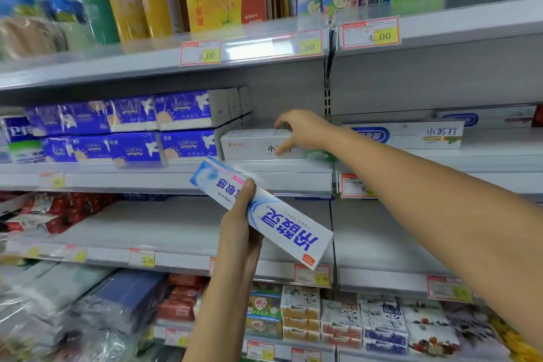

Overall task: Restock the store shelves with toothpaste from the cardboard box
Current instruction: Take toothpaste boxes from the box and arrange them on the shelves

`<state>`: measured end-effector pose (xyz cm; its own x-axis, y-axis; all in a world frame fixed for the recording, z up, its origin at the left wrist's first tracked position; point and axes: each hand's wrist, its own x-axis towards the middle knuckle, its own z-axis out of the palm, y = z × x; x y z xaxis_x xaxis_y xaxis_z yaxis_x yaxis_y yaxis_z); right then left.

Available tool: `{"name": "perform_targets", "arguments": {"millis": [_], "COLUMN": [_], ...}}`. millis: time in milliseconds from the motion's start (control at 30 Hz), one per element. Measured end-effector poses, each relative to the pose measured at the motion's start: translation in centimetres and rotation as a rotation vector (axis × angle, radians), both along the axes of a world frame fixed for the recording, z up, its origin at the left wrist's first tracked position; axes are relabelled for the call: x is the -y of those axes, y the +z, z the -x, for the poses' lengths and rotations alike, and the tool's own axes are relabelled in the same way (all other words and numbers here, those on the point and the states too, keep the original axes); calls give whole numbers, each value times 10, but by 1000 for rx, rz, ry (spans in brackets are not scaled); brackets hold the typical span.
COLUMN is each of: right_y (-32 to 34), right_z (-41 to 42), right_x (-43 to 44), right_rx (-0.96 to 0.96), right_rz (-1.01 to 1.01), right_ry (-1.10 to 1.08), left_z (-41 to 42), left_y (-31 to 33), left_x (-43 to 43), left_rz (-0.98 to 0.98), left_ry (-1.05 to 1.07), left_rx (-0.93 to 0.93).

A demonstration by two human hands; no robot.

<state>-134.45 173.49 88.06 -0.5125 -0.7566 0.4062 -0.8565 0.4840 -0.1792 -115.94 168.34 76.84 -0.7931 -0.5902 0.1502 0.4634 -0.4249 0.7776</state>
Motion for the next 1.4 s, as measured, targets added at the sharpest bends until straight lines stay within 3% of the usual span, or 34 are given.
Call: {"name": "perform_targets", "arguments": {"millis": [233, 333, 567, 633, 833, 933, 1100, 1167, 1267, 1400], "right_y": [-7, -12, -2, -1, 2, 0, 1, 3, -1, -6], "right_z": [17, 12, -50, -69, -48, -30, 5, 21, 36, 39], "right_x": [10, 6, -89, -136, -282, -353, -449, -483, -522, -549], "right_rx": [-151, -221, -119, -27, 572, 702, 782, 791, 848, 866], "right_rz": [-42, 43, 290, 352, 269, 348, 649, 821, 957, 855], "right_ry": [-59, -57, 212, 269, 87, 43, -100, -146, -112, -47], "left_z": [9, 15, 30, 38, 65, 78, 104, 113, 126, 135], "left_y": [-4, -7, 8, 15, 41, 53, 53, 45, 43, 53], "left_x": [-2, -10, -77, -102, -200, -252, -310, -321, -327, -322], "left_rz": [-1, 33, 66, 156, 819, 1014, 1119, 1079, 955, 859], "left_ry": [13, 41, 39, -3, -302, -462, -773, -808, -683, -451], "left_rx": [32, 58, 40, 61, 261, 296, 325, 325, 282, 165]}}
